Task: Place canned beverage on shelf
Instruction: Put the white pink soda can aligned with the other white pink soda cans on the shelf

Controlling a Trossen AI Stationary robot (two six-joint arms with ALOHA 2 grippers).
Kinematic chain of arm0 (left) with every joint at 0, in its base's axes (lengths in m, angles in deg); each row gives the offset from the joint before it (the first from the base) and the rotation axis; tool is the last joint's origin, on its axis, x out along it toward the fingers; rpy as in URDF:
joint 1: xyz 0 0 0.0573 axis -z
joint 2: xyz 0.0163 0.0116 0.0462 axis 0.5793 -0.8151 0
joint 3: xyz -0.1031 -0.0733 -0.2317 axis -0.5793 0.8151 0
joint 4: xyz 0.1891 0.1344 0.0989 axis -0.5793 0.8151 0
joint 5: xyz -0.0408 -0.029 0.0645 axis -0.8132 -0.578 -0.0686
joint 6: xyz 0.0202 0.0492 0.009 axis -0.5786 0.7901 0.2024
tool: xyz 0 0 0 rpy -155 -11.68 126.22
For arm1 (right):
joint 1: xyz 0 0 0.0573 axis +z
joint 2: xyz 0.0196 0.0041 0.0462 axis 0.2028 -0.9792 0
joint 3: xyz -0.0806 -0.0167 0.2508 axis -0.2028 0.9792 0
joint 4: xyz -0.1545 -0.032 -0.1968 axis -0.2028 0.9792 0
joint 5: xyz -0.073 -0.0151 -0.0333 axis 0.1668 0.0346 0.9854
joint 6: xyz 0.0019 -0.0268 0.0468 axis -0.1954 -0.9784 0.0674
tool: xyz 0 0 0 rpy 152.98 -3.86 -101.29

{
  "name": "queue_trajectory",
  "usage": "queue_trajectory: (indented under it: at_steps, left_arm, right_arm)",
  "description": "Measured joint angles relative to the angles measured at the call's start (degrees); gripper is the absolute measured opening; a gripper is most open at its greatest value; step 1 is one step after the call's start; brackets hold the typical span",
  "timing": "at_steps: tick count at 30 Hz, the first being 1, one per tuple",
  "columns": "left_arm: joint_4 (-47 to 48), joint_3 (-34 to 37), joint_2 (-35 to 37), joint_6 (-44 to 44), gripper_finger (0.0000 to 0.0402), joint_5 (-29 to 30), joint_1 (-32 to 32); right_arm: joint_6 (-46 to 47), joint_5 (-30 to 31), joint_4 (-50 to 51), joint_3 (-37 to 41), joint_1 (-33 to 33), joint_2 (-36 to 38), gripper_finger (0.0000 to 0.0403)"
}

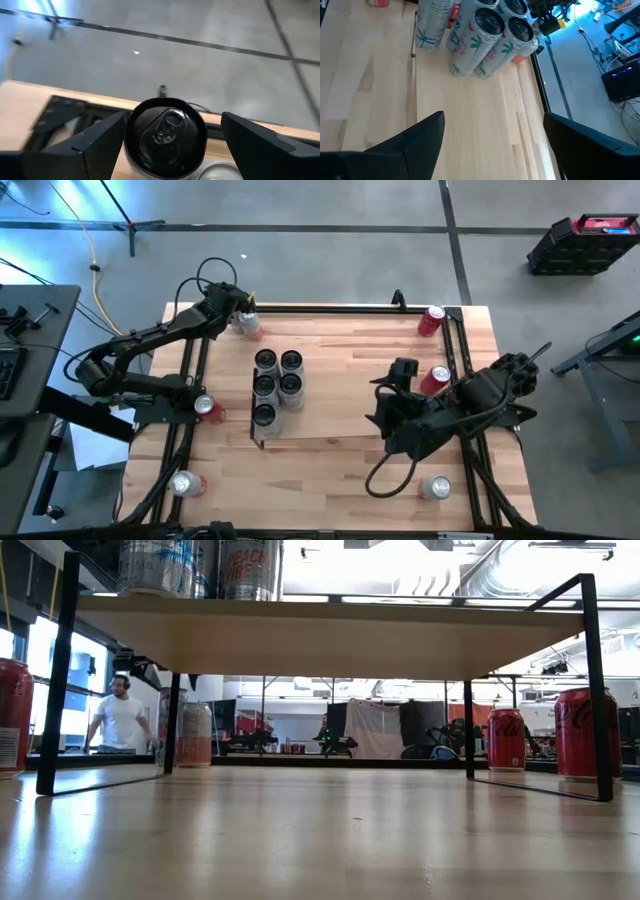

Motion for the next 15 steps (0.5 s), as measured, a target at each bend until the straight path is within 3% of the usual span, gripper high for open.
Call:
queue_trajectory:
  at_steps: [4,15]
  left_arm:
    - [-3.01,-0.08,0.08,3.09,0.0317,-2.37,0.35]
    - [3.16,-3.15,0.28,5.2,0.0317,0.66,0.34]
  right_arm:
    - [-0.02,-0.22,0.0,0.0,0.0,-0.28,0.0323]
    - [-1.48,2.41,-0.36,0.0,-0.26,-0.37,0.0323]
